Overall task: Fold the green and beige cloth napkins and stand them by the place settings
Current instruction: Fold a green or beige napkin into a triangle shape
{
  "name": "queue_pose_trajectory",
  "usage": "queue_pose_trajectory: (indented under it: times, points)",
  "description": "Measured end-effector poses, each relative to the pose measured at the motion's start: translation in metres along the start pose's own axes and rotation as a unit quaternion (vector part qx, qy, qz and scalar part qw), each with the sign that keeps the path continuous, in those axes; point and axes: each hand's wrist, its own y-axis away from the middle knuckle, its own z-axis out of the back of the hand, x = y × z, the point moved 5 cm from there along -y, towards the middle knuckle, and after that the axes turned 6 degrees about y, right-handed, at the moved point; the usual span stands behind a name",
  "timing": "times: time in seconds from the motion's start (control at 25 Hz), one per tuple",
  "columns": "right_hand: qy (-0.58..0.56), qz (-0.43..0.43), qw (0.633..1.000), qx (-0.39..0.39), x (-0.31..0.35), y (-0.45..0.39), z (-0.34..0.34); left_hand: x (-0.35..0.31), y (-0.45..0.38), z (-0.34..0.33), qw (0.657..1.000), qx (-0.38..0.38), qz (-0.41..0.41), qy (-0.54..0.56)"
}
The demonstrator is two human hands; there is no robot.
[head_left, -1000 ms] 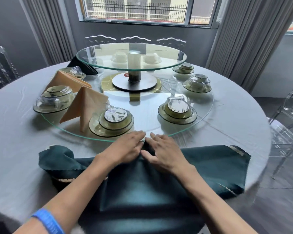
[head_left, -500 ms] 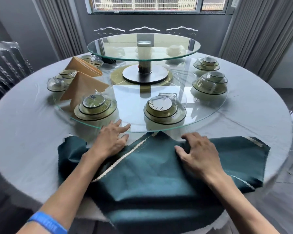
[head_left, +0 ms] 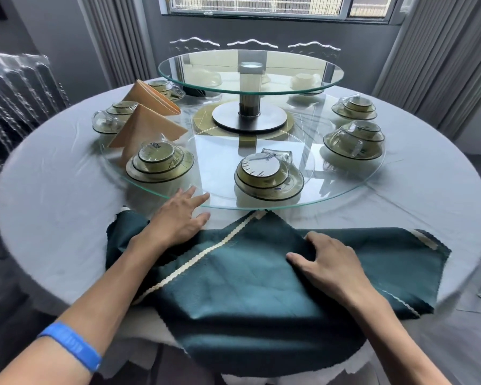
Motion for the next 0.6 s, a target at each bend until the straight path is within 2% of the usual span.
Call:
queue_pose_trajectory:
  times: [0.16, 0.32, 0.4, 0.52, 0.6]
  points:
    - [-0.035, 0.025, 0.999, -0.011, -0.004, 0.006, 0.002, -0.027, 0.049, 0.011, 0.998, -0.058, -0.026, 0.023]
    - [-0.027, 0.050, 0.998, -0.020, -0.003, 0.008, 0.004, -0.040, 0.103, 0.003, 0.999, 0.013, -0.042, 0.011]
    - [-0.064, 0.054, 0.996, -0.032, -0.006, 0.014, 0.008, -0.028, 0.107, -0.001, 0.999, 0.044, -0.023, 0.023]
    - [-0.166, 0.033, 0.985, -0.024, -0.023, 0.027, 0.016, -0.001, 0.109, -0.003, 0.988, 0.085, 0.005, 0.127]
    - [-0.151, 0.027, 0.988, 0.025, -0.037, 0.038, 0.015, 0.009, 0.116, -0.005, 0.957, 0.158, -0.003, 0.242]
